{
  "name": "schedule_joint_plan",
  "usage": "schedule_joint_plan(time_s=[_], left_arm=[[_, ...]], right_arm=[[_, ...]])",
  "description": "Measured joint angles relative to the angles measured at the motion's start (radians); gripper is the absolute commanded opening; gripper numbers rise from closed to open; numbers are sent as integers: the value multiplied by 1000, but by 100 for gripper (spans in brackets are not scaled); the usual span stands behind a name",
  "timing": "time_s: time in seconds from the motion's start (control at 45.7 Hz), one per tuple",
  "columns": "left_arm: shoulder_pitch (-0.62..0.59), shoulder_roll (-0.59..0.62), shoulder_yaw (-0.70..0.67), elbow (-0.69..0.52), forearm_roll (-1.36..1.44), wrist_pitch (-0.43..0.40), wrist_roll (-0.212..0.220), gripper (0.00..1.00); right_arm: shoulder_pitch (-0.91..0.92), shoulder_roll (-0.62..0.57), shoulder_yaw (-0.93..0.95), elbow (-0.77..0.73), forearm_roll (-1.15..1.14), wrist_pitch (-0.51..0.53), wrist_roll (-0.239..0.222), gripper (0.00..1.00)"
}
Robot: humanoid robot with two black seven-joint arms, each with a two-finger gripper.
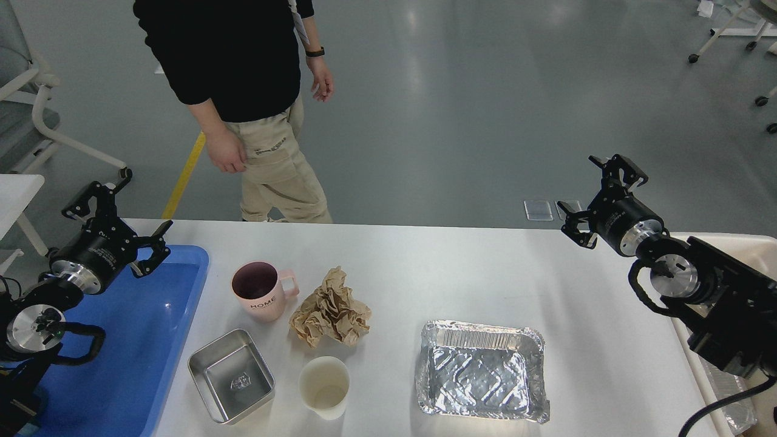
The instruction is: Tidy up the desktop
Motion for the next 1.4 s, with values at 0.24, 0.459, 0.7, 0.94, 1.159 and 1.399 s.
schedule_joint_plan(time_s=[0.24,0.459,0.7,0.94,1.159,1.399], left_arm=[[4,-1,0,-2,4,0,5,97],[1,11,-7,-4,3,-2,6,97],[2,19,-2,-5,3,-3,2,97],[10,49,12,-18,20,-17,-6,97],[9,150,86,-26,94,-37,-8,97],[3,315,100,-137,272,-56,-4,97]], right_arm=[[-3,4,0,1,0,-1,1,100],[-4,5,-1,1,0,-3,1,100],[-6,5,-1,-2,-1,-3,1,100],[-5,15,-12,-3,-3,-4,2,100],[8,18,-37,-4,-3,-12,2,100],[11,22,-42,-5,-6,-16,2,100]])
